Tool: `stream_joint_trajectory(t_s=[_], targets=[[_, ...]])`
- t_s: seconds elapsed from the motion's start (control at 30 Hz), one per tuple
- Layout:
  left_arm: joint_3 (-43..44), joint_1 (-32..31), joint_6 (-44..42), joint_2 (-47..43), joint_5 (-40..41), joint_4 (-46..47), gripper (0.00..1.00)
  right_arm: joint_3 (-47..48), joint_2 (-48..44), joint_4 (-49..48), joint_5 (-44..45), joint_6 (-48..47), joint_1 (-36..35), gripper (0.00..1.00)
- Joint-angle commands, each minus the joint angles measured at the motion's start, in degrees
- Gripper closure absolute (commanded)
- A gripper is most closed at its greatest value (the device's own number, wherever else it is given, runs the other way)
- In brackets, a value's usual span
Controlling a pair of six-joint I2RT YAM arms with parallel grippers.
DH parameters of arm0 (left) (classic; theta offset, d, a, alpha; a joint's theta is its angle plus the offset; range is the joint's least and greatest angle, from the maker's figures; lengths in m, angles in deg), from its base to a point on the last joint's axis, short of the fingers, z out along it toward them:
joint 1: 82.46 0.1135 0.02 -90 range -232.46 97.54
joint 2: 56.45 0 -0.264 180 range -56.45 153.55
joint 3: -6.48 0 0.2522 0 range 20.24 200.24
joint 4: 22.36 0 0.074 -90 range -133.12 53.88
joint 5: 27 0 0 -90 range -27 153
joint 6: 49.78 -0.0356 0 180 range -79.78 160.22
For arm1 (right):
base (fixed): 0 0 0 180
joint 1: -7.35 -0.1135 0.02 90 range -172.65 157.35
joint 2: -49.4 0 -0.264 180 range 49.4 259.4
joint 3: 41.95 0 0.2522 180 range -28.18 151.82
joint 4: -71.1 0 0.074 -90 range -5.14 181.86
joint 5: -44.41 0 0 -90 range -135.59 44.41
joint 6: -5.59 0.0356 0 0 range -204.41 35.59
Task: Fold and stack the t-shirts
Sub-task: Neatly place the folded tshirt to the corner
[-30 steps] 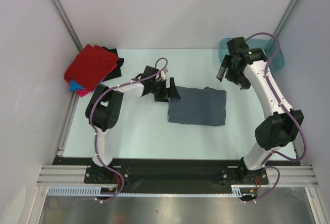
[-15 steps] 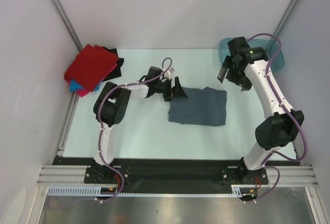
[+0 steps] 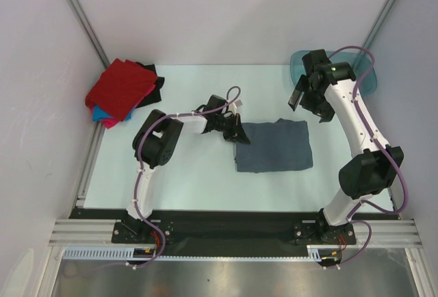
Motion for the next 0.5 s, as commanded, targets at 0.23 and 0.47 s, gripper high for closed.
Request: stream_joint_trajectory(t_s=[0.23, 0.47], targets=[[24.39, 5.1, -14.01, -4.65, 13.71, -24.06, 1.0, 1.94, 0.85, -0.52, -1.53, 0.82, 0.19, 0.0], [39.45, 16.01, -12.78, -5.09, 15.21, -26.53, 1.0, 2.99, 2.34, -1.05, -2.59, -0.5, 0.19, 0.0]])
